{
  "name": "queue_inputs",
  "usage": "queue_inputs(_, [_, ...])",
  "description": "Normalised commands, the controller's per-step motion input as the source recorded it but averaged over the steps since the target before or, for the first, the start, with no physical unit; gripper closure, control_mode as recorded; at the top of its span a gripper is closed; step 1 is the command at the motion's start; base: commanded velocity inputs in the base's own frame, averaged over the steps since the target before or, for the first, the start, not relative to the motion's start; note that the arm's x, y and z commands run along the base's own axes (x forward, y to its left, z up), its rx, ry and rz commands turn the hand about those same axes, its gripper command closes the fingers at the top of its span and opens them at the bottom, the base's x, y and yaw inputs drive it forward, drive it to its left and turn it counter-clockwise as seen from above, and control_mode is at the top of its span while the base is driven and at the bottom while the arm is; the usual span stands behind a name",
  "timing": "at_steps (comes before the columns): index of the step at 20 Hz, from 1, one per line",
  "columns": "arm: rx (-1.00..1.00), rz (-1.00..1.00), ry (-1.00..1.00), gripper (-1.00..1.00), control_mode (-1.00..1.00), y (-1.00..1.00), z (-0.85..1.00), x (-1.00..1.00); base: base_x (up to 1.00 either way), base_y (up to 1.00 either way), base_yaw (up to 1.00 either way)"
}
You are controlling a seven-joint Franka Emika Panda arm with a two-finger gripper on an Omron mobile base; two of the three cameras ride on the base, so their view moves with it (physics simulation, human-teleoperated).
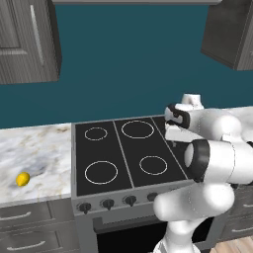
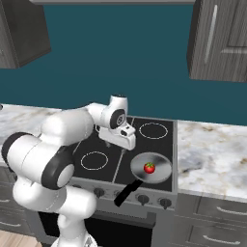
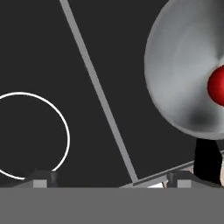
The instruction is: Put the lemon and tomato in the pan. Then turn on the front right burner and set the heat to medium.
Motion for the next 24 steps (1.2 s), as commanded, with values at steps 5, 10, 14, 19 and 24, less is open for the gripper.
queue_inputs(5, [0.0,0.09,0.0,-1.0,-1.0,0.58,0.01,-0.16,0.0,0.0,0.0])
queue_inputs(10, [0.0,0.11,0.0,-1.0,-1.0,0.55,0.0,-0.12,0.0,0.0,0.0])
queue_inputs(14, [0.0,0.12,0.0,-1.0,-1.0,0.59,0.0,-0.08,0.0,0.0,0.0])
queue_inputs(19, [0.0,0.12,0.0,-1.0,-1.0,0.67,0.01,0.0,0.0,0.0,0.0])
queue_inputs(24, [0.0,0.13,0.0,-1.0,-1.0,0.75,0.0,0.04,0.0,0.0,0.0])
